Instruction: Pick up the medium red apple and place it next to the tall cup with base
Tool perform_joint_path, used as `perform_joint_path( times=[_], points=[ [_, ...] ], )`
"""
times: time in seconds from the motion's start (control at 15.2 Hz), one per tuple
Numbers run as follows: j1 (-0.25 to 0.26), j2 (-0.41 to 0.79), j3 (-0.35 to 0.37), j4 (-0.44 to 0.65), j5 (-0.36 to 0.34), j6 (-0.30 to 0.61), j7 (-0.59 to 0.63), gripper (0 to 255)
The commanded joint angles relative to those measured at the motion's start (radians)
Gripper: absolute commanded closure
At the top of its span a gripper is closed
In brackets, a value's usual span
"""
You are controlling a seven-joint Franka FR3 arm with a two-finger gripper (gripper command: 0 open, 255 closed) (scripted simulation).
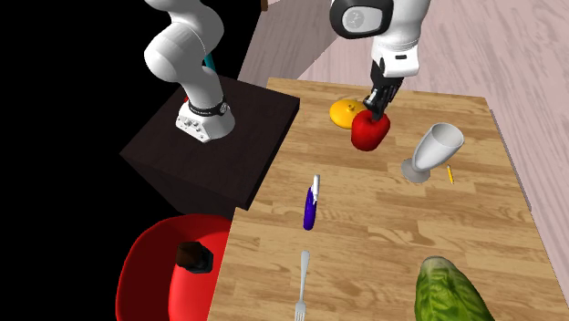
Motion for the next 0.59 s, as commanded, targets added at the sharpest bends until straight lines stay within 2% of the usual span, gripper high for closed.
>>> perform_joint_path(
  times=[0.0,0.53],
  points=[
    [-0.001,0.015,0.000,-0.013,-0.007,0.029,0.007,255],
    [-0.004,0.087,-0.001,-0.051,-0.045,0.135,0.040,255]
  ],
)
